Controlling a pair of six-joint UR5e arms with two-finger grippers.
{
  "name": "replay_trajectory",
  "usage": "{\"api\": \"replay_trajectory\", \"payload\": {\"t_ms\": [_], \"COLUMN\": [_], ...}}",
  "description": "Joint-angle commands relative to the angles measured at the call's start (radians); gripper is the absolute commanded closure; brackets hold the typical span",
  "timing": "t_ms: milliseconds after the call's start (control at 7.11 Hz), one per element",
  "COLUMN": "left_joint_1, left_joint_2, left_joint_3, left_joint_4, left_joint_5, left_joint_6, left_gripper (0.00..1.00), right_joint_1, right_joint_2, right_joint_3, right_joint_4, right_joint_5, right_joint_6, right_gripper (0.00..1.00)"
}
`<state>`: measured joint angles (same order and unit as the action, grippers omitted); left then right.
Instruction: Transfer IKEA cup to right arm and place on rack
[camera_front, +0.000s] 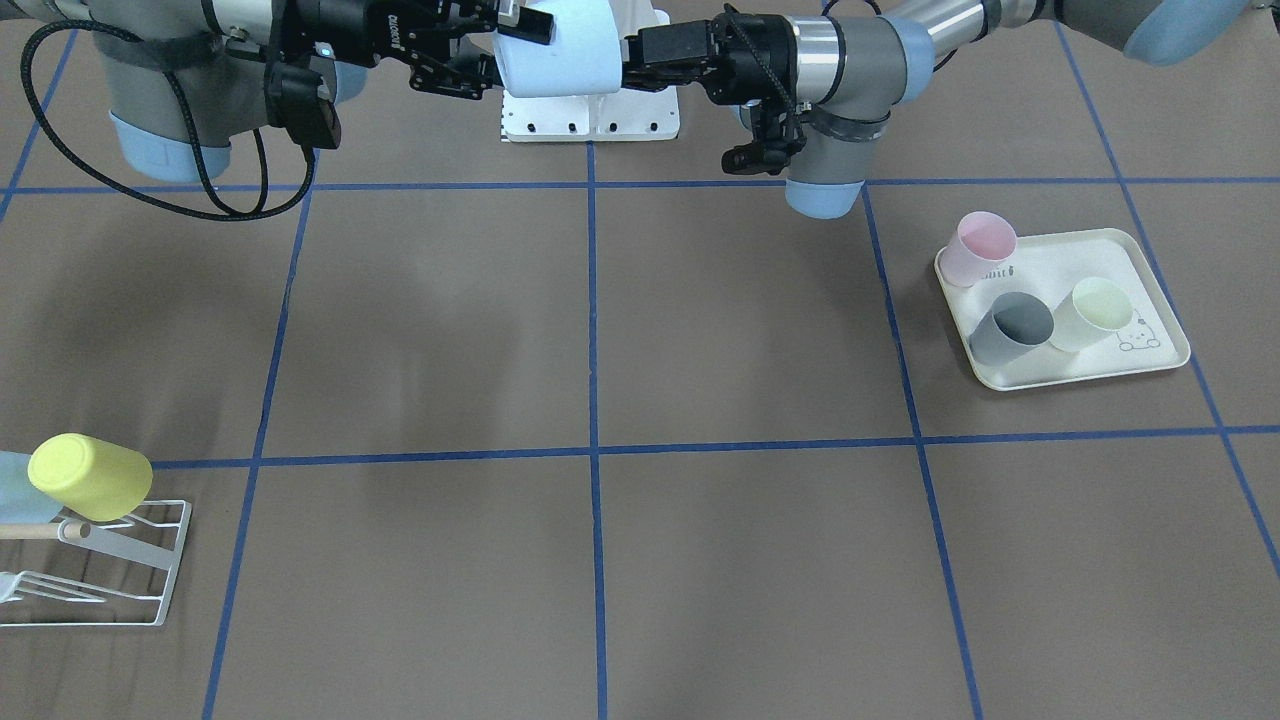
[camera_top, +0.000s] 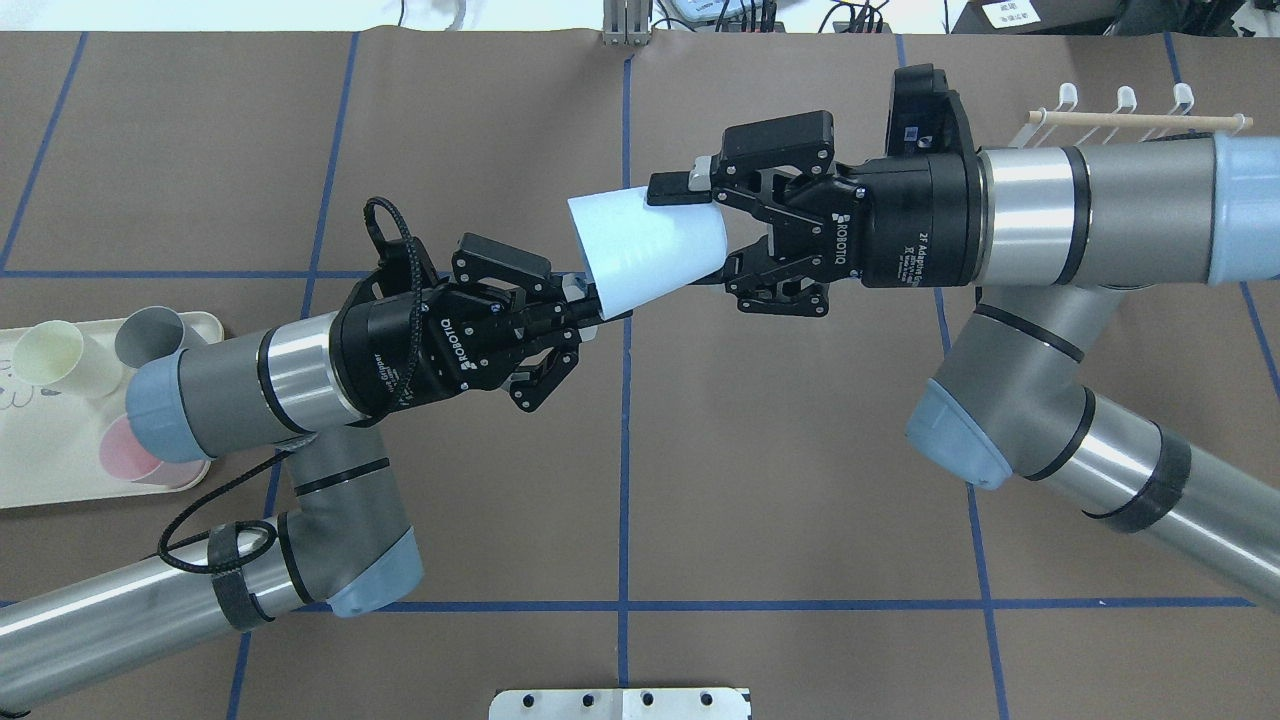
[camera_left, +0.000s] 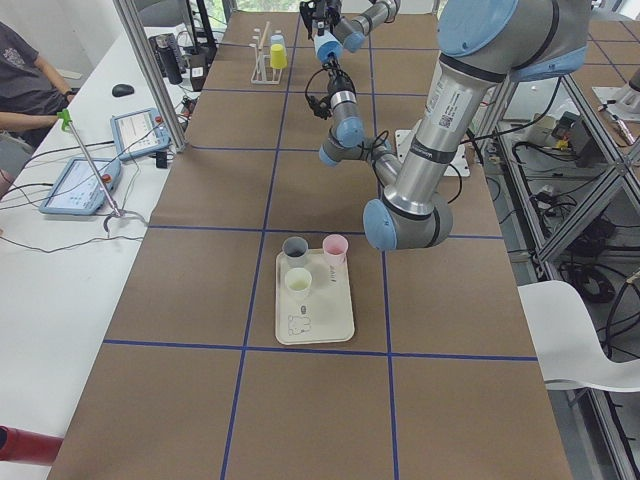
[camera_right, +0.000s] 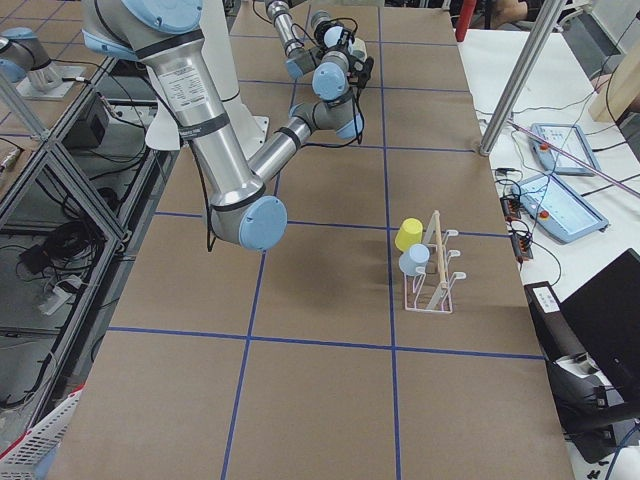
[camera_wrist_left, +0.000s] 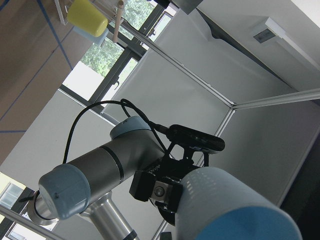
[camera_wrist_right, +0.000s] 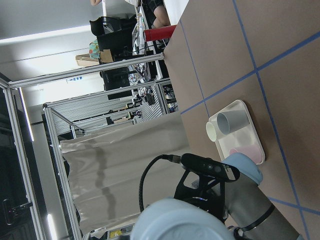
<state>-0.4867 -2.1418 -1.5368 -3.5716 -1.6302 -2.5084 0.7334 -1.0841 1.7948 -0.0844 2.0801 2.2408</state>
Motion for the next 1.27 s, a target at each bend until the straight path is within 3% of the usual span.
{"api": "replay_trajectory", "payload": {"t_ms": [0, 281, 703, 843, 1125], "left_joint_1": [-0.048, -0.151, -0.324, -0.387, -0.507], "left_joint_2": [0.017, 0.104, 0.186, 0.232, 0.237], "left_joint_3": [-0.008, 0.003, 0.041, 0.05, 0.06], "left_joint_4": [0.011, 0.031, 0.134, 0.181, 0.477], "left_joint_5": [0.003, -0.01, -0.179, -0.28, -0.524], "left_joint_6": [0.002, 0.003, 0.114, 0.229, 0.59], "left_gripper": [0.03, 0.01, 0.01, 0.01, 0.01], "right_joint_1": [0.001, 0.017, 0.114, 0.142, 0.224], "right_joint_2": [-0.008, -0.026, -0.031, -0.071, -0.153], "right_joint_3": [0.002, -0.021, -0.116, -0.114, -0.12], "right_joint_4": [-0.001, -0.001, -0.009, -0.02, -0.102], "right_joint_5": [0.0, -0.006, -0.052, -0.049, -0.011], "right_joint_6": [-0.007, -0.01, -0.093, -0.11, -0.281], "right_gripper": [0.69, 0.67, 0.68, 0.67, 0.66]}}
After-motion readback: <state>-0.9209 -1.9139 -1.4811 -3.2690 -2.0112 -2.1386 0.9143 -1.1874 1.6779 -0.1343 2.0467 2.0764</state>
